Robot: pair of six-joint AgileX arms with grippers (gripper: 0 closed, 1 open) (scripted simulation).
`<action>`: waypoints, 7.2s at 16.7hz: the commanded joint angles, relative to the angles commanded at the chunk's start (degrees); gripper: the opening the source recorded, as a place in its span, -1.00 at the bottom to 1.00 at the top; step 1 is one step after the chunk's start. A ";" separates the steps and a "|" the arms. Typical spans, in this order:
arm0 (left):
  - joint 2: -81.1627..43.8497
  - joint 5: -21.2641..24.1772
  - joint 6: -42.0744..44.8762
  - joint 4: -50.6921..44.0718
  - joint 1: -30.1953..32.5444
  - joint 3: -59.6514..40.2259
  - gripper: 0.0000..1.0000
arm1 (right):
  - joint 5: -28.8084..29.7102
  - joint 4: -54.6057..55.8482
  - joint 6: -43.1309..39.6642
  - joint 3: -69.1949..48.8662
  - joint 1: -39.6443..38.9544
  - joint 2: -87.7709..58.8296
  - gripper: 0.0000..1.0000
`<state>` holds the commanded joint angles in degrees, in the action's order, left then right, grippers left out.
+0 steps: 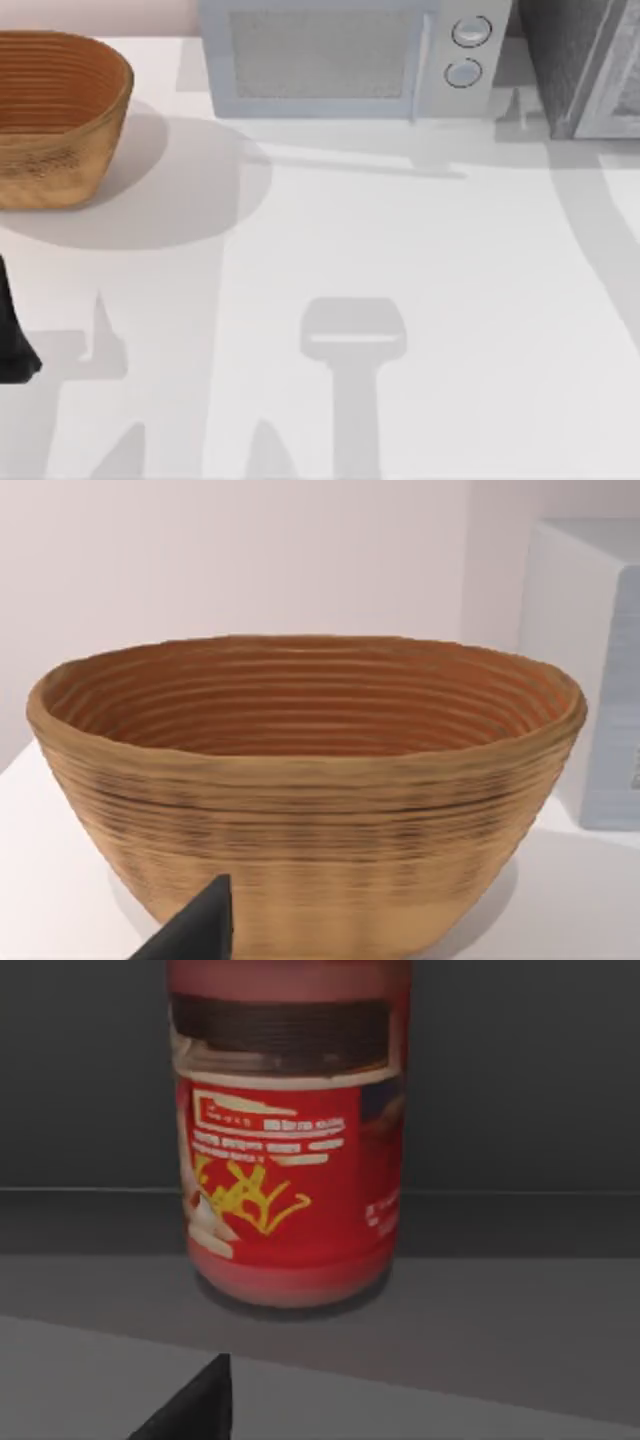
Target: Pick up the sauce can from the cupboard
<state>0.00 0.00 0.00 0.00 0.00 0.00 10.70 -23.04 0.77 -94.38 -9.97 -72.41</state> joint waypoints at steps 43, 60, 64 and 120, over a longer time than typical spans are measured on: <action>0.00 0.00 0.00 0.00 0.00 0.00 1.00 | 2.81 -1.60 0.45 -35.88 -1.81 -33.61 0.40; 0.00 0.00 0.00 0.00 0.00 0.00 1.00 | 2.81 -1.60 0.45 -35.88 -1.81 -33.61 -1.00; 0.00 0.00 0.00 0.00 0.00 0.00 1.00 | 3.92 -3.32 0.58 -35.03 -3.03 -31.31 -1.00; 0.00 0.00 0.00 0.00 0.00 0.00 1.00 | -11.22 29.64 -0.21 92.15 6.14 62.42 -1.00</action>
<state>0.00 0.00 0.00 0.00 0.00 0.00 -0.52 6.60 0.56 -2.23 -3.83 -9.99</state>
